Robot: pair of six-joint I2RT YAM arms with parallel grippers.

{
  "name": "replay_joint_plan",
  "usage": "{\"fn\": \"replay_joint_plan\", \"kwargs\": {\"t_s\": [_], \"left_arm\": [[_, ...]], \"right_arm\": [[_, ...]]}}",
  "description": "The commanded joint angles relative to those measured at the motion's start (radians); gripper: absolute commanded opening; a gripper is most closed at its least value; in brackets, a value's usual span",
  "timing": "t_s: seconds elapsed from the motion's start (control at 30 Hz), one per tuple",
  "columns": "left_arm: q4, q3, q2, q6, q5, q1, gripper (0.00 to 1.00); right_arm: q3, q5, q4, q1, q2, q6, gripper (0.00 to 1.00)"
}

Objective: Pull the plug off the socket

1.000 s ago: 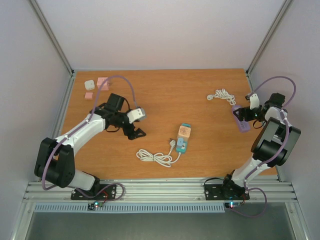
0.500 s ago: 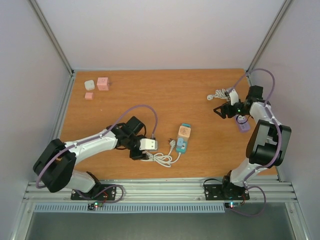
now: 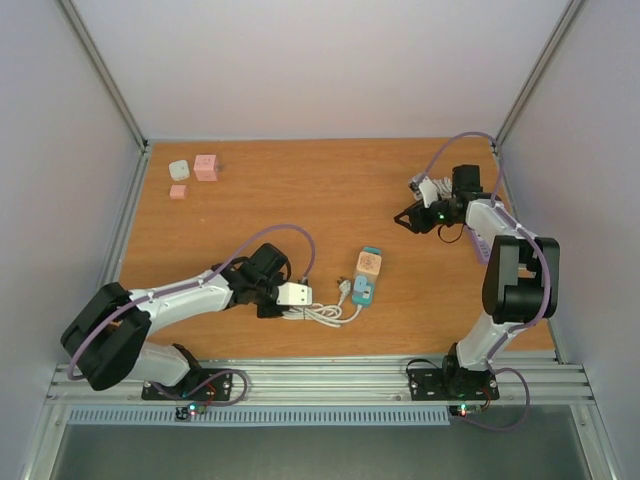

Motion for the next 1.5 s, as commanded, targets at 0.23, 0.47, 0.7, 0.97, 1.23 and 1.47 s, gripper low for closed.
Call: {"fn": "replay_joint_plan", "kwargs": {"t_s": [0.23,0.47,0.7,0.97,1.23,1.47], "left_arm": [[0.068,0.099,0.086,0.128,-0.135,0.269,0.20],[0.117,0.253,0.235,0.093,-0.185,0.430,0.21],[-0.007,0.339,0.200,0.064,-0.006,0.480,0.43],[-0.141,0.396,0.139,0.043,0.144,0.482,0.82],[-0.178,0.438,0.100,-0.045,0.330,0.480,0.89],[-0.241,0.462,0.090,-0.096,0.439,0.481,0.91]], "right_arm": [[-0.034,0.020,0.072,0.074,0.048,0.043,0.49],[-0.073,0.019,0.087,0.104,0.048,0.027,0.49],[-0.050,-0.029,0.024,0.133,0.054,-0.070,0.65],[-0.021,-0.081,-0.121,0.133,-0.008,-0.354,0.98],[0.013,-0.131,-0.207,0.187,0.009,-0.516,0.98],[-0.006,-0.067,-0.115,0.272,0.010,-0.535,0.99]]}}
